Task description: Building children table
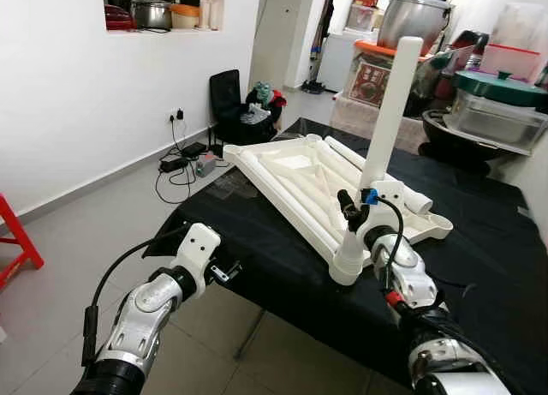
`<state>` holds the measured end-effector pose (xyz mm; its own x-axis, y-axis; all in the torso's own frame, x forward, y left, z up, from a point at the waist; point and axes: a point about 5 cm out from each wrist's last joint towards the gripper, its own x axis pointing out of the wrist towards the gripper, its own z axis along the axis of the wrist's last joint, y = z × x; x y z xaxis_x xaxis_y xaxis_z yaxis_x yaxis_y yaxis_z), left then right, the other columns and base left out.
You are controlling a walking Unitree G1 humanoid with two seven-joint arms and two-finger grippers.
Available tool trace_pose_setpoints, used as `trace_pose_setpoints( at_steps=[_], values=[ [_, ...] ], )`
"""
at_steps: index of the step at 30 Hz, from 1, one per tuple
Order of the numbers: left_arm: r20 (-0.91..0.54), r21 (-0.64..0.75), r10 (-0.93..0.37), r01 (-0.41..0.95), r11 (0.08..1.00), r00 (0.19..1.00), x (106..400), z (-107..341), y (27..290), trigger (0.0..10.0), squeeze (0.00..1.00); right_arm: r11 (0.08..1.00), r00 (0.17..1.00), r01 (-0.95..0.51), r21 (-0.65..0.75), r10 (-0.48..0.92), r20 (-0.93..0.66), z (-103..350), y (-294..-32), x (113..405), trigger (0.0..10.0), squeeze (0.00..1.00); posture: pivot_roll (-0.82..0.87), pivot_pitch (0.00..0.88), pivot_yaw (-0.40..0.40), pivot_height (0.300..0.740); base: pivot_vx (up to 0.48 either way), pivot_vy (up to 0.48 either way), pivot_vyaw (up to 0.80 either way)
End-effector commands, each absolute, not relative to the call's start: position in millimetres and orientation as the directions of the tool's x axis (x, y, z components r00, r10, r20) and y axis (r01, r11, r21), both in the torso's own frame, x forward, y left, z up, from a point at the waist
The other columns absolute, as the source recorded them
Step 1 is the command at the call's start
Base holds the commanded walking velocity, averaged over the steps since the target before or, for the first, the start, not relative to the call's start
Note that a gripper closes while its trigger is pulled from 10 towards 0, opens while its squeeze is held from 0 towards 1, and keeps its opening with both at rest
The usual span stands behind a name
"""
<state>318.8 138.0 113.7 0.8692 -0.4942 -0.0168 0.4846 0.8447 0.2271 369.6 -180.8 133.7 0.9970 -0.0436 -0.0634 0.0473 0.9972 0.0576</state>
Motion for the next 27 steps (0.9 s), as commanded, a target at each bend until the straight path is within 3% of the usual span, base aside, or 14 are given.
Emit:
trace_pose_setpoints(
  at_steps=[1, 9, 16, 17, 20, 21, 22, 26, 27],
  values=[
    [-0.038, 0.221, -0.498, 0.493, 0.841, 0.867, 318.2, 109.8, 133.4, 10.0, 0.0, 0.968, 0.92, 0.22, 0.122, -0.164, -0.357, 65.1, -193.7, 339.4, 0.0, 0.0, 0.07, 0.0, -0.127, 0.74, 0.0, 0.0, 0.0],
    [-0.056, 0.235, -0.456, 0.456, 0.859, 0.888, 319.1, 106.4, 137.6, 10.0, 0.0, 0.865, 0.829, 0.485, 0.13, -0.408, -0.382, 56.1, -200.9, 325.3, 0.0, 0.0, 0.07, 0.0, -0.124, 0.74, 0.0, 0.0, 0.0],
    [-0.066, 0.24, -0.425, 0.428, 0.871, 0.903, 322.9, 105.6, 136.2, 10.0, 0.0, 0.789, 0.762, 0.606, 0.1, -0.539, -0.36, 60.8, -211.6, 320.3, 0.0, 0.0, 0.06, 0.0, -0.118, 0.74, 0.0, 0.0, 0.0],
    [-0.07, 0.24, -0.421, 0.425, 0.873, 0.904, 323.1, 104.7, 135.0, 10.0, 0.0, 0.77, 0.743, 0.631, 0.09, -0.566, -0.357, 61.3, -212.7, 319.0, 0.6, 0.0, 0.06, 0.0, -0.118, 0.74, 0.0, 0.0, 0.0],
    [-0.073, 0.24, -0.419, 0.424, 0.873, 0.905, 323.1, 104.1, 134.3, 10.0, 0.0, 0.757, 0.729, 0.648, 0.083, -0.585, -0.356, 61.7, -212.7, 318.0, 0.6, 0.0, 0.06, 0.0, -0.118, 0.74, 0.0, 0.0, 0.0],
    [-0.074, 0.241, -0.42, 0.425, 0.873, 0.905, 322.7, 103.7, 133.8, 10.0, 0.0, 0.758, 0.729, 0.647, 0.083, -0.583, -0.358, 61.7, -210.7, 317.8, 2.4, 0.0, 0.06, 0.0, -0.116, 0.74, 0.0, 0.0, 0.0],
    [-0.075, 0.241, -0.418, 0.423, 0.873, 0.905, 322.5, 103.4, 134.0, 10.0, 0.0, 0.768, 0.738, 0.636, 0.08, -0.574, -0.354, 62.5, -207.8, 318.1, 2.2, 0.0, 0.06, 0.0, -0.117, 0.74, 0.0, 0.0, 0.0],
    [-0.082, 0.246, -0.404, 0.411, 0.878, 0.911, 322.6, 102.1, 137.2, 10.0, 0.0, 0.835, 0.798, 0.547, 0.056, -0.5, -0.336, 64.0, -194.7, 321.1, 3.8, 0.0, 0.06, 0.0, -0.119, 0.74, 0.0, 0.0, 0.0],
    [-0.083, 0.247, -0.402, 0.41, 0.878, 0.912, 322.6, 101.8, 137.6, 10.0, 0.0, 0.848, 0.811, 0.527, 0.053, -0.482, -0.331, 64.1, -191.8, 321.6, 3.8, 0.0, 0.06, 0.0, -0.12, 0.74, 0.0, 0.0, 0.0]
  ],
)
